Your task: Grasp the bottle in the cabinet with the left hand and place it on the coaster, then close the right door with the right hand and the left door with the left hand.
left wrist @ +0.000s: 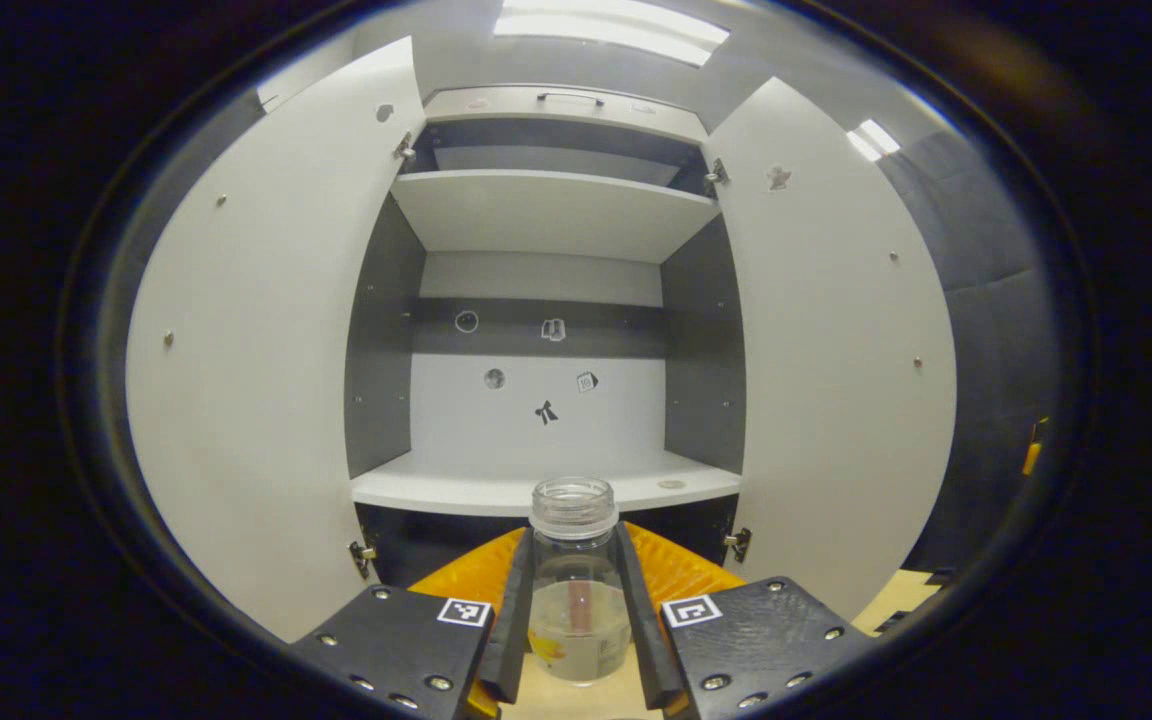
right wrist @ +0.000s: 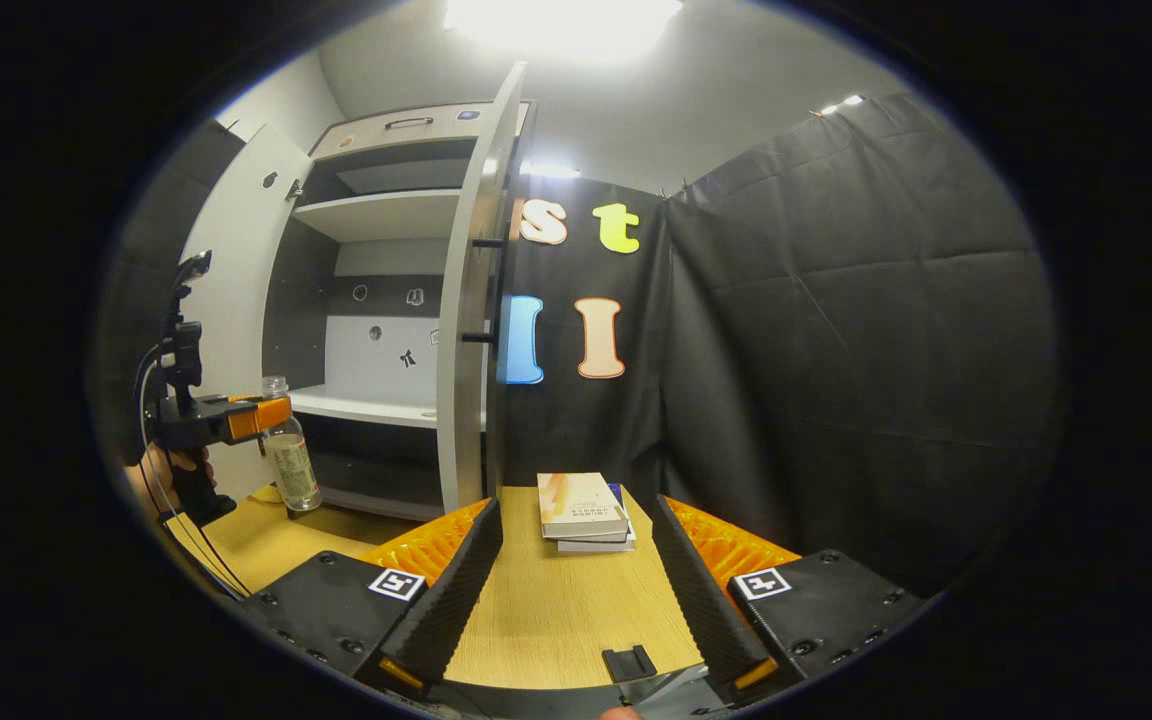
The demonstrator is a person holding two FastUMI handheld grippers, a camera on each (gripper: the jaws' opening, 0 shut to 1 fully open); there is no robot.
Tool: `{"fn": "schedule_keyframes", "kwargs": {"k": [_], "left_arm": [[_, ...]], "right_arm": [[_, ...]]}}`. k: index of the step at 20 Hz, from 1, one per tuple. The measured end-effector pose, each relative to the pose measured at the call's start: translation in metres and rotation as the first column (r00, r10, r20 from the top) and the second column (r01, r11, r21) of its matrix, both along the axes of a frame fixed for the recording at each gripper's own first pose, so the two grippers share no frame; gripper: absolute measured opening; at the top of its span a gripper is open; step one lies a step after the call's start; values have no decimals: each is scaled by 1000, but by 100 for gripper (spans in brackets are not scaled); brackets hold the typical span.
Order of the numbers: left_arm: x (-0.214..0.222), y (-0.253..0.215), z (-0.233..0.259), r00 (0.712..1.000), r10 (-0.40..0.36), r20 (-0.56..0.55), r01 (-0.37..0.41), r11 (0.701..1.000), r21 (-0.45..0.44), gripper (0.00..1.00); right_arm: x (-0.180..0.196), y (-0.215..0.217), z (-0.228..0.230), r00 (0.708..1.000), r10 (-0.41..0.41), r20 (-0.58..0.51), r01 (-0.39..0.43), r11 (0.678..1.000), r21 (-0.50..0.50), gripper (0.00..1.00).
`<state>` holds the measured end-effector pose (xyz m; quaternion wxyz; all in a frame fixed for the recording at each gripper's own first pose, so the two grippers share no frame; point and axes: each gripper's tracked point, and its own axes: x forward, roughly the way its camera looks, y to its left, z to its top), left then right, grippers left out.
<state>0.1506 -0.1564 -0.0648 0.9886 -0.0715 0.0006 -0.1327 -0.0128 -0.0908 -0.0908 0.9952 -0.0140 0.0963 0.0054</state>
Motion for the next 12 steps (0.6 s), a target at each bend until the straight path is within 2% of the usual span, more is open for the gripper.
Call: {"fn": "schedule_keyframes", "kwargs": {"k": [12], "left_arm": [[-38,-14,-101,994,-53,-98,52,999,-11,47]], "right_arm": [[-9,19,-38,997,33,-74,-33,999,1,96]]}}
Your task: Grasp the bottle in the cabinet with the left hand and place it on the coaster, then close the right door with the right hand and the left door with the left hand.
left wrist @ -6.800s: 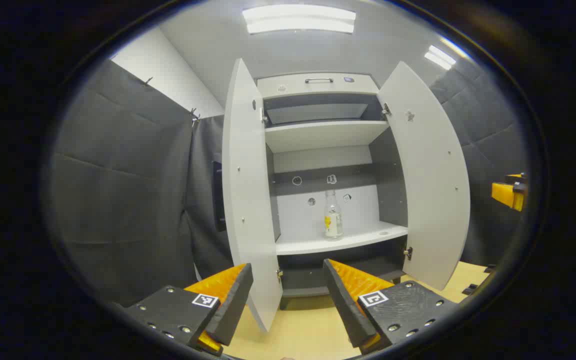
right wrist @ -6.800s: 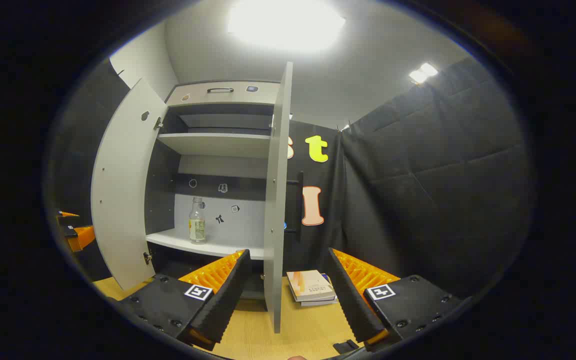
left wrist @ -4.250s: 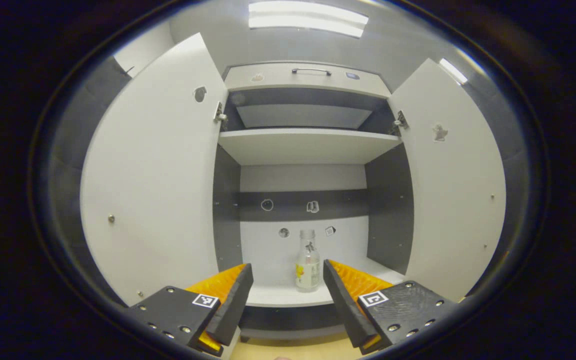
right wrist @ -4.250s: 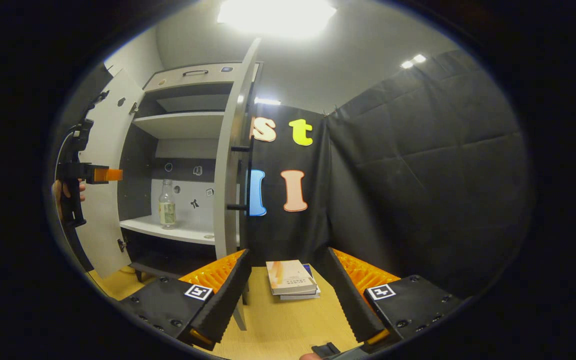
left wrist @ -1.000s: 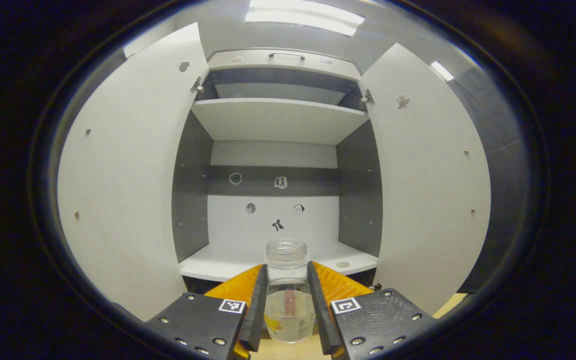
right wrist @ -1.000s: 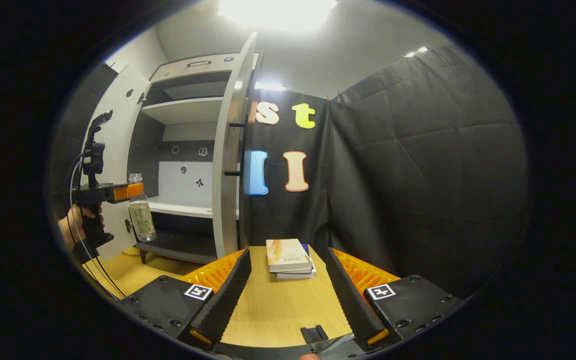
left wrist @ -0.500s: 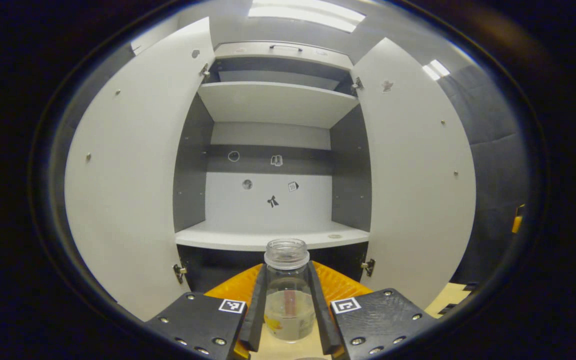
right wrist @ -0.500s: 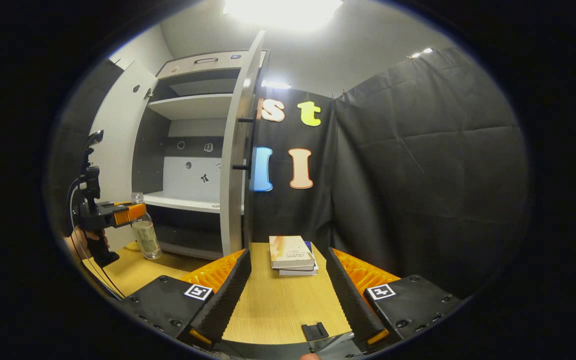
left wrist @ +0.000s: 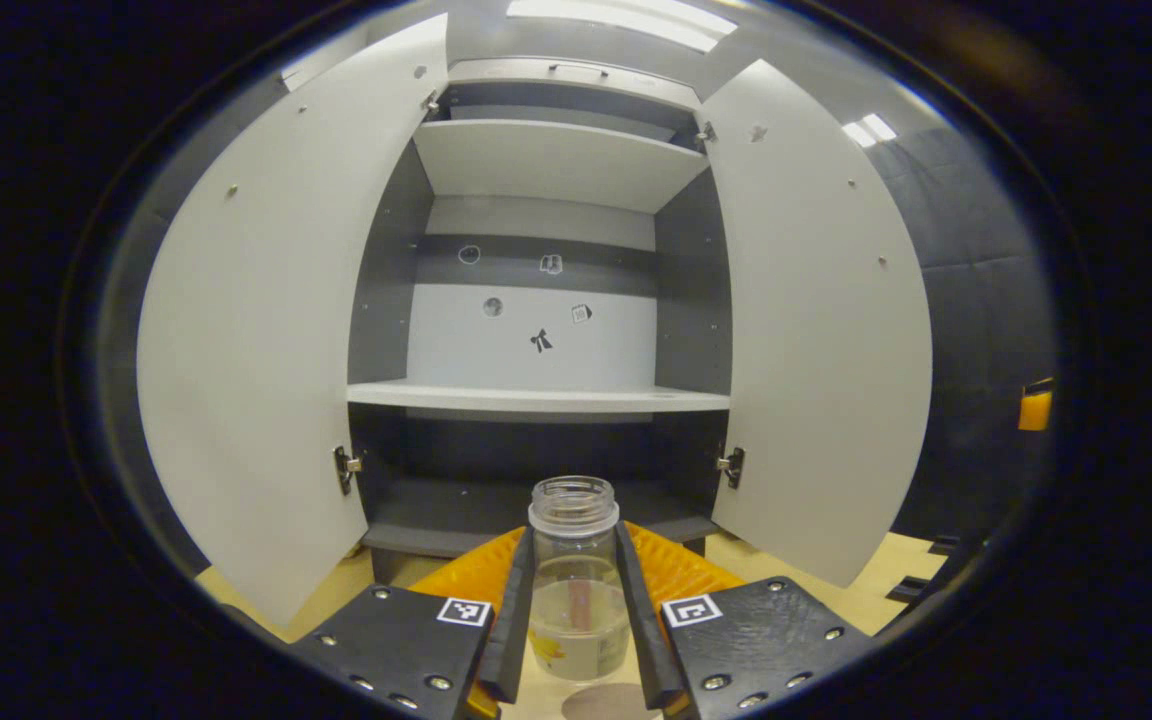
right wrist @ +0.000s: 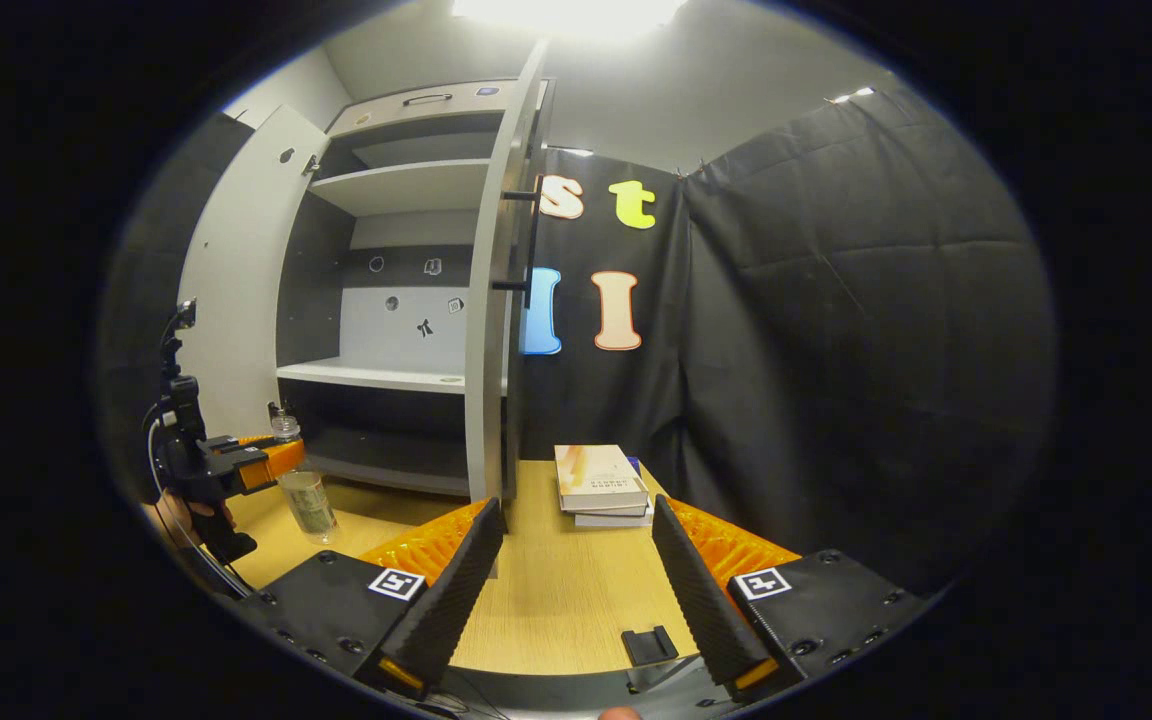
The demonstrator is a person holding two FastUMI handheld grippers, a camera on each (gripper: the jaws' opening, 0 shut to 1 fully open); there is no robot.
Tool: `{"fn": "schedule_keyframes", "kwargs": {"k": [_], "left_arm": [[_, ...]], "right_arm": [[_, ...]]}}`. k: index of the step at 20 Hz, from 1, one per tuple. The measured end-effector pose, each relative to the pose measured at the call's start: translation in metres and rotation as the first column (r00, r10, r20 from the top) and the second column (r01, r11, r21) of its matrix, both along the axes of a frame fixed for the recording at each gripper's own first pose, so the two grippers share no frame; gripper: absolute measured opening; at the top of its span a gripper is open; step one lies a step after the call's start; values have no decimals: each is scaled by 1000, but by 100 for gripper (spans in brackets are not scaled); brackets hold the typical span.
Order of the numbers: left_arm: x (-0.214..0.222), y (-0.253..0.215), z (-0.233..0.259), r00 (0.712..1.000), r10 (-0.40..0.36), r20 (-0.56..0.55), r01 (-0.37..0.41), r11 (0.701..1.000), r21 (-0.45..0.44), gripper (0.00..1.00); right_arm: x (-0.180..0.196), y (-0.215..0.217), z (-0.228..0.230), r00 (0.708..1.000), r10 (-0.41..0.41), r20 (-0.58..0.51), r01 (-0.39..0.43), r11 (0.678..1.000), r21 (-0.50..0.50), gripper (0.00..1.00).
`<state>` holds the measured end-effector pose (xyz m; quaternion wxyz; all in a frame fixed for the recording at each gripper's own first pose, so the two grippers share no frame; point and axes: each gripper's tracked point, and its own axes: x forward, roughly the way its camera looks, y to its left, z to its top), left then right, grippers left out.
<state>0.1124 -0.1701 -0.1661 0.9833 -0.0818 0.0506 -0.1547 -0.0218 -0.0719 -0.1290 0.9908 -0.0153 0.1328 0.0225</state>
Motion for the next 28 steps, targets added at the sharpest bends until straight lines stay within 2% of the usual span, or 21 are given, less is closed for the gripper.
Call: {"fn": "schedule_keyframes", "kwargs": {"k": [4,10,16,20,21,22,23,25,27,28], "left_arm": [[-12,-13,-25,999,-29,-29,29,1000,-12,48],[-25,-25,-65,994,-25,-107,26,1000,7,47],[-33,-28,-87,991,8,-135,-8,1000,1,48],[-47,-28,-87,993,28,-117,-28,1000,0,47],[-48,-25,-88,993,26,-115,-26,1000,6,49],[-50,-27,-89,992,19,-121,-17,1000,15,48],[-53,-30,-90,992,15,-122,-12,1000,25,52],[-53,-31,-88,992,14,-123,-10,999,35,52],[-58,-29,-88,991,18,-135,-13,999,36,57],[-59,-26,-85,990,25,-137,-20,999,39,63]], "right_arm": [[-4,0,-6,1000,-4,-12,4,1000,-11,96],[-6,-6,-12,999,-15,-45,16,1000,10,96],[-2,-2,-15,998,0,-68,1,1000,17,94],[5,6,-12,997,26,-68,-25,1000,14,96],[7,7,-10,998,31,-64,-30,999,10,94],[7,10,-9,998,33,-59,-33,999,6,97],[7,11,-9,998,35,-59,-35,999,5,94],[8,16,-12,997,46,-68,-45,999,19,96],[8,18,-11,996,52,-70,-50,998,29,94],[10,19,-8,996,52,-67,-50,998,30,94]]}}
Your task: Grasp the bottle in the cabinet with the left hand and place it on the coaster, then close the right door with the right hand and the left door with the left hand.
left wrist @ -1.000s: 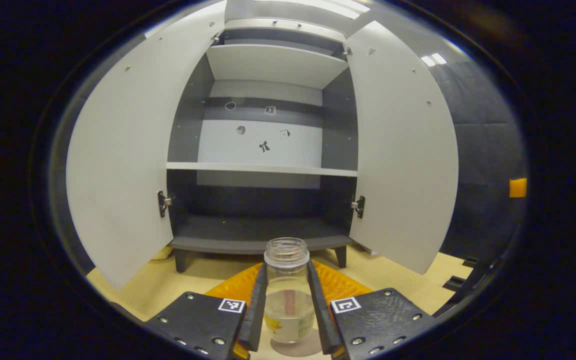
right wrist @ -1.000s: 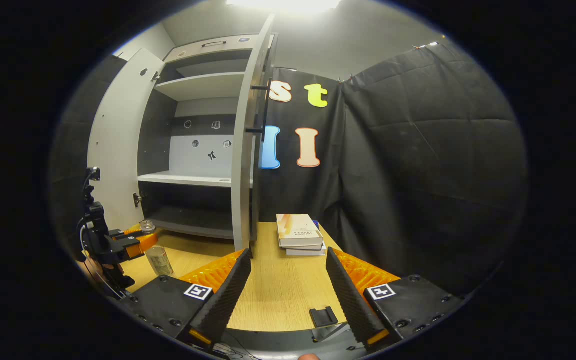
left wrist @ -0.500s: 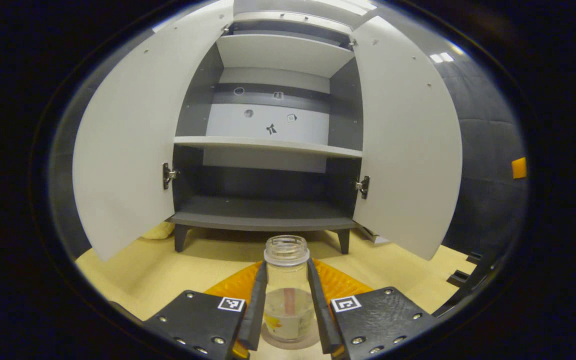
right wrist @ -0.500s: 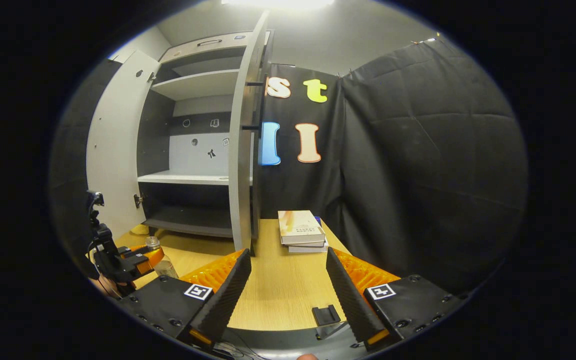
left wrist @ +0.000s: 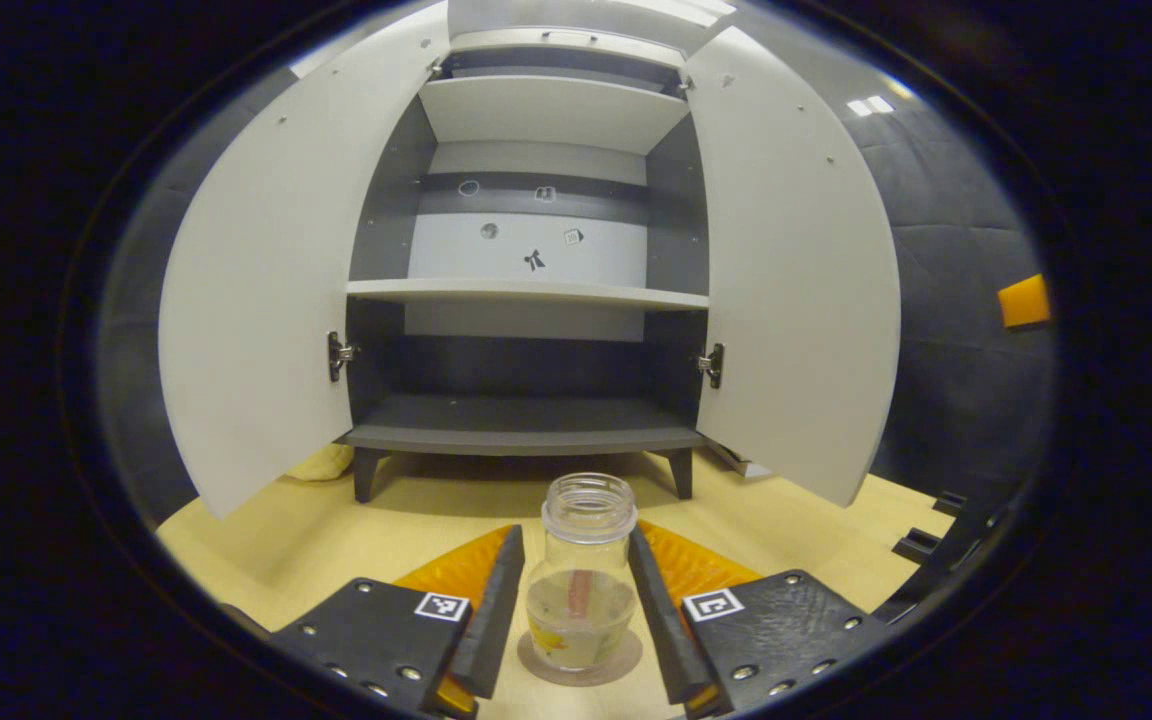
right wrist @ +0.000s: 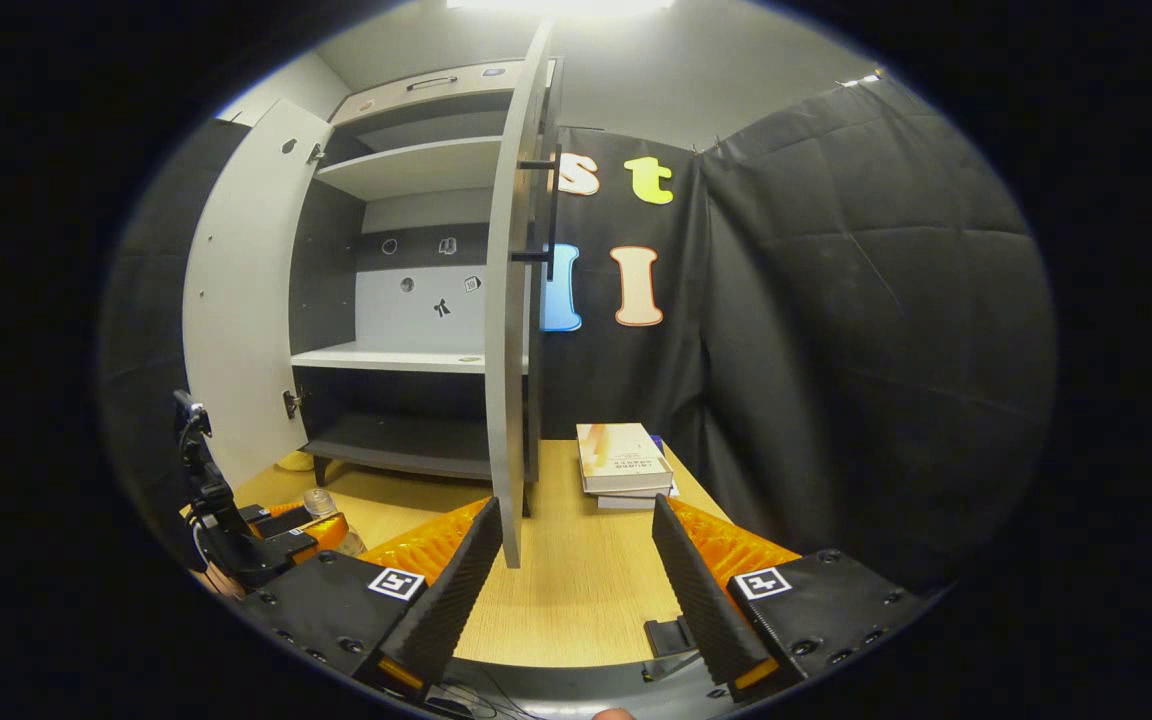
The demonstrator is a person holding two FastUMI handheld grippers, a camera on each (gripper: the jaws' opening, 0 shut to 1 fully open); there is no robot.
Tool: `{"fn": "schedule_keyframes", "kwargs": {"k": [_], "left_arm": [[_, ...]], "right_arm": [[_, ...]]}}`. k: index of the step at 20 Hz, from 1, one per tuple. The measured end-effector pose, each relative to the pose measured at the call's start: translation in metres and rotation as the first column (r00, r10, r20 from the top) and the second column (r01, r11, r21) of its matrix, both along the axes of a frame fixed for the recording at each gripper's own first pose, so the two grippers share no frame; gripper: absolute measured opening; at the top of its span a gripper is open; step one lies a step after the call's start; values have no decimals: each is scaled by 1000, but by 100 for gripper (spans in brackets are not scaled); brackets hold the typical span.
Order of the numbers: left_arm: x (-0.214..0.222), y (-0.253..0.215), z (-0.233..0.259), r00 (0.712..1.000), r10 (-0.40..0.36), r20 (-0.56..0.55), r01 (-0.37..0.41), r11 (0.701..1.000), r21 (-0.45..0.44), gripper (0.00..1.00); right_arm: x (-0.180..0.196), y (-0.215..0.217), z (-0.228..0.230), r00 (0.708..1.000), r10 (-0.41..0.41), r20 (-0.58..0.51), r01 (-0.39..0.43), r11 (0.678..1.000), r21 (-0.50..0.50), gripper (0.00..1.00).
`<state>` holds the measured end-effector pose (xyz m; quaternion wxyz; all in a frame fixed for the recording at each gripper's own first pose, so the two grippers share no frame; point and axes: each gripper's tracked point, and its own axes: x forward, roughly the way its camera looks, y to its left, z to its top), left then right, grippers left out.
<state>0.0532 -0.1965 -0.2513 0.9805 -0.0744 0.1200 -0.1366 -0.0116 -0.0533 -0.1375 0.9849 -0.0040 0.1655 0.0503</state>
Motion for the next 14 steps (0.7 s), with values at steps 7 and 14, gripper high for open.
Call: {"fn": "schedule_keyframes", "kwargs": {"k": [7,14], "left_arm": [[-17,10,55,999,13,29,-15,997,70,87],[-27,44,149,993,81,83,-87,994,66,87]], "right_arm": [[23,-11,38,998,-22,67,18,998,63,96],[53,-37,70,992,-36,117,29,998,62,96]]}}
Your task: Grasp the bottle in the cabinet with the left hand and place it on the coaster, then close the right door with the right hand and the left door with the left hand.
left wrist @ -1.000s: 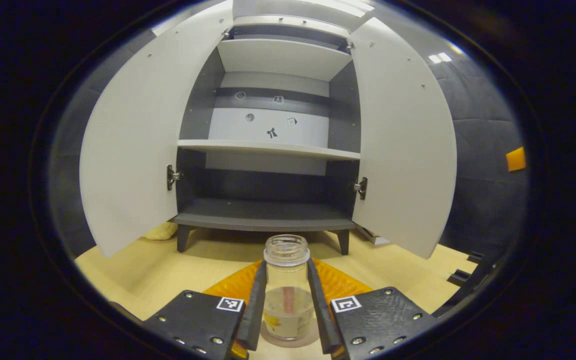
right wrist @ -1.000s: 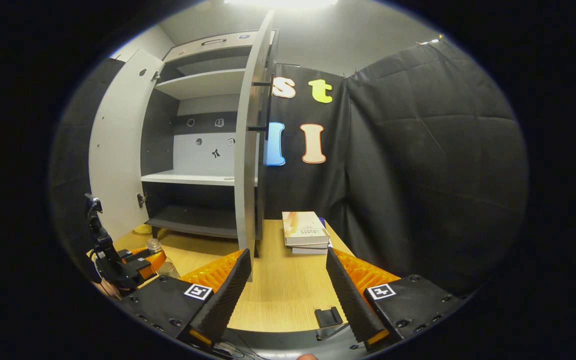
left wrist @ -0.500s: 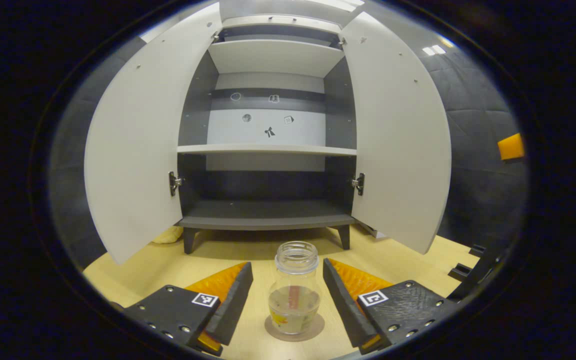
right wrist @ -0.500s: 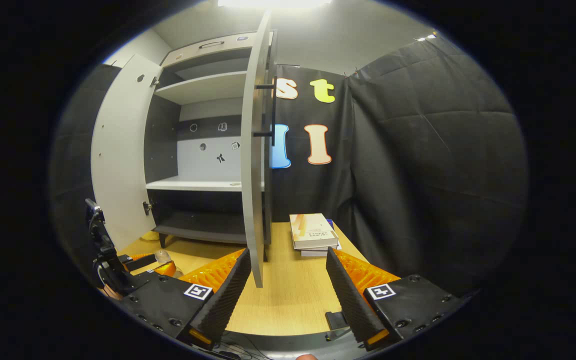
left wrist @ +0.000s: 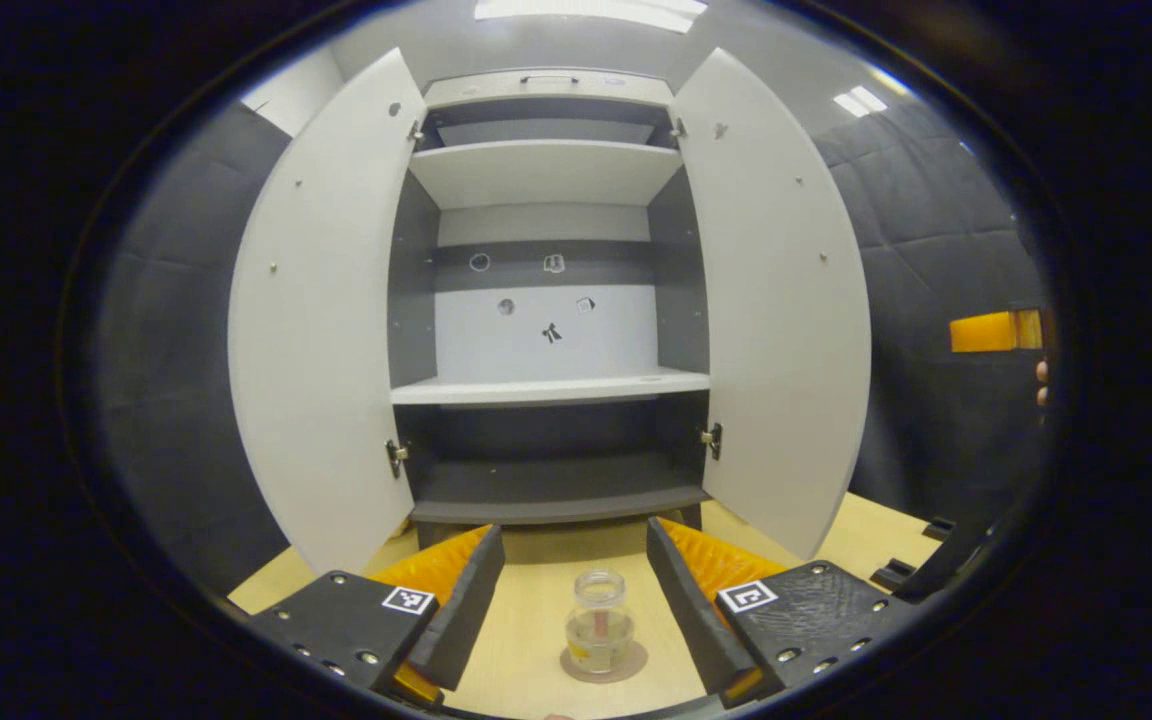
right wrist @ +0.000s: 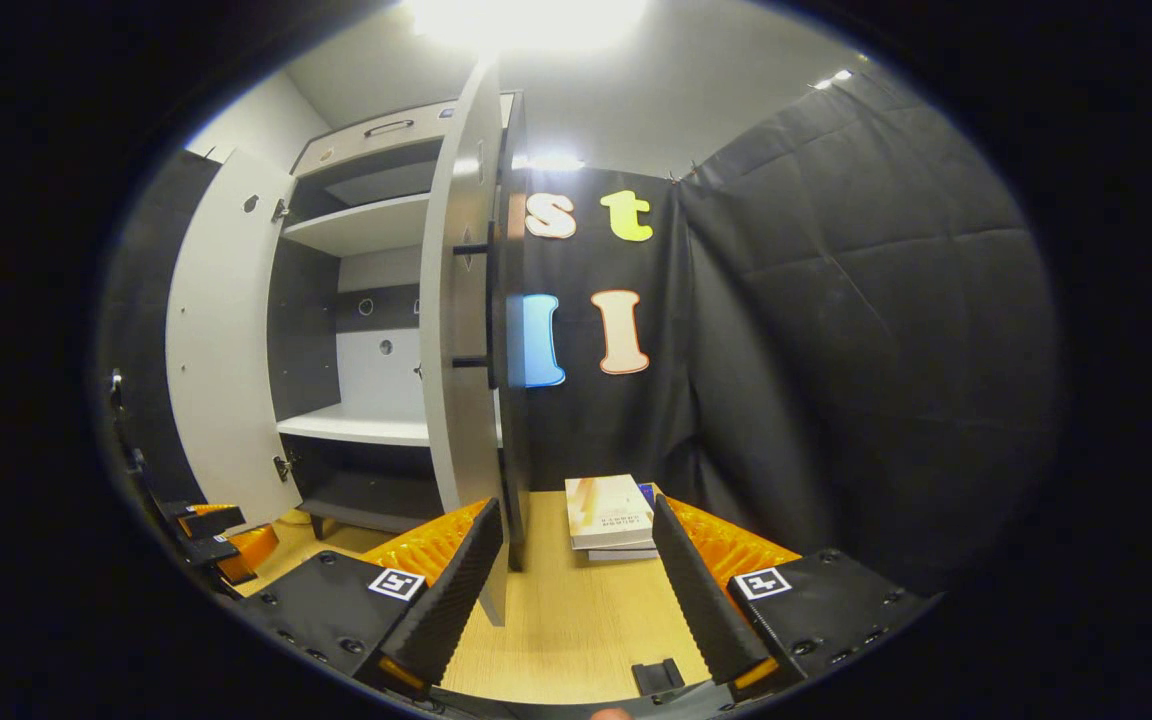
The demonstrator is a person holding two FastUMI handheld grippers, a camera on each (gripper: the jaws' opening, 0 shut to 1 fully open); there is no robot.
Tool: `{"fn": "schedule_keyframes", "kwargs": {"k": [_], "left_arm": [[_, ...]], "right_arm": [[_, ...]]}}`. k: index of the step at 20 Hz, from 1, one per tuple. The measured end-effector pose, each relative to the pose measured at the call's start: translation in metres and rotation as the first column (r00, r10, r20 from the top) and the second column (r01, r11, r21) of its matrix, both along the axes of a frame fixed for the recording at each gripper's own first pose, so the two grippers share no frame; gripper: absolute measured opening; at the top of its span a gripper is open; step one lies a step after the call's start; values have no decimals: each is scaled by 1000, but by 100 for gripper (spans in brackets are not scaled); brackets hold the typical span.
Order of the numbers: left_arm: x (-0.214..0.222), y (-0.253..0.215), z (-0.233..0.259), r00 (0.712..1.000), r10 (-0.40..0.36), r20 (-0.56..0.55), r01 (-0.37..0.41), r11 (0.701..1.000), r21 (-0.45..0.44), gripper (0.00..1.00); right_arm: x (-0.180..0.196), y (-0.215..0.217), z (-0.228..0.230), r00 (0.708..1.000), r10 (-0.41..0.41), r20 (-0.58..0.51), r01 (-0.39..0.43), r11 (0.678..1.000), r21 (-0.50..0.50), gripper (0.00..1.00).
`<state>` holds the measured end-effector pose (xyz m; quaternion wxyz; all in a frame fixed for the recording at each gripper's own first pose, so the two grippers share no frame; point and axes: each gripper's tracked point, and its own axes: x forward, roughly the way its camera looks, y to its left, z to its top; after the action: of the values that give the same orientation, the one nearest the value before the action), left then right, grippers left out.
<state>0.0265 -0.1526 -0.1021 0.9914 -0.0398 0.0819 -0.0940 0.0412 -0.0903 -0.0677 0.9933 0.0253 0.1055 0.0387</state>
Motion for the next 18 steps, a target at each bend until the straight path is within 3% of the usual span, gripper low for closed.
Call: {"fn": "schedule_keyframes", "kwargs": {"k": [5,8,18], "left_arm": [[4,46,49,997,72,24,-73,997,17,87],[2,84,72,990,134,52,-136,990,42,87],[-7,201,92,957,282,64,-285,957,44,87]], "right_arm": [[28,-11,32,999,-18,39,18,1000,-7,96],[43,-22,45,997,-69,41,70,998,-10,96],[80,-16,77,980,-191,58,190,982,21,96]]}}
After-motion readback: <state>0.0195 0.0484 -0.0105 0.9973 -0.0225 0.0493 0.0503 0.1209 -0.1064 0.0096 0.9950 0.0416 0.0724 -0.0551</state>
